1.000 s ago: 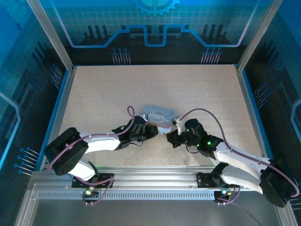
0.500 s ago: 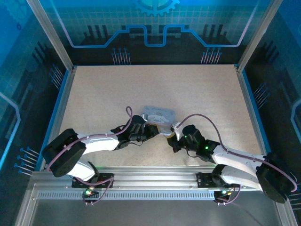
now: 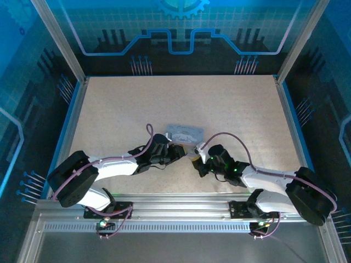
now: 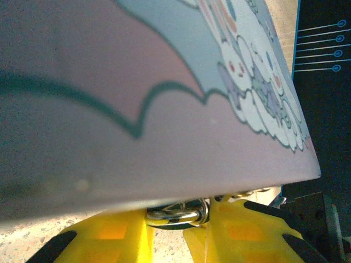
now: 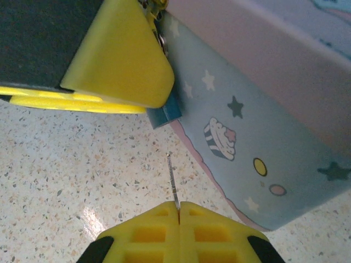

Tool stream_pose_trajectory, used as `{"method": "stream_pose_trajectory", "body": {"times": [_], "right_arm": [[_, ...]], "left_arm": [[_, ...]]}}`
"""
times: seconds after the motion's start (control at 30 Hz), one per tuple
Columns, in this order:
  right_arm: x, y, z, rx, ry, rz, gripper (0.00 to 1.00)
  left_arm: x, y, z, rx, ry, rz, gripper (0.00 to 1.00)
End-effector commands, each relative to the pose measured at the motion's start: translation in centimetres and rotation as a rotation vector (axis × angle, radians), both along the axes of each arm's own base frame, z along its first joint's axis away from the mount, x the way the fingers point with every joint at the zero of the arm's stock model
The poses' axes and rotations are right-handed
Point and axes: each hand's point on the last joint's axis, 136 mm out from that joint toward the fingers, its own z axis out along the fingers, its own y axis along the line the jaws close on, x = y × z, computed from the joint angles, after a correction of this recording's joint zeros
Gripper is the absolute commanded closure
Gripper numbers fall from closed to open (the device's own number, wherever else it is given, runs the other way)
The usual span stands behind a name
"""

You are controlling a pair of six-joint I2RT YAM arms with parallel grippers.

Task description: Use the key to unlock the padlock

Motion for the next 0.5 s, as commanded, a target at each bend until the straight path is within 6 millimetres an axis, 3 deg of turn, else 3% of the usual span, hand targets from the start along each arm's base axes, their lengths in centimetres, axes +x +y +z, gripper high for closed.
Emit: {"method": "stream_pose_trajectory", "body": {"times": [0.0, 0.47], "right_arm": [[0.59, 1.4, 1.7, 0.039, -0.058, 0.029, 0.94], [1.02, 1.99, 2.65, 0.062, -0.085, 0.038, 0.94]], "left_arm": [[0.51, -0.59, 2.62, -0.063, -0.048, -0.01, 0.74], [0.43, -0.48, 2.55, -0.063, -0.049, -0.01, 0.75]]}}
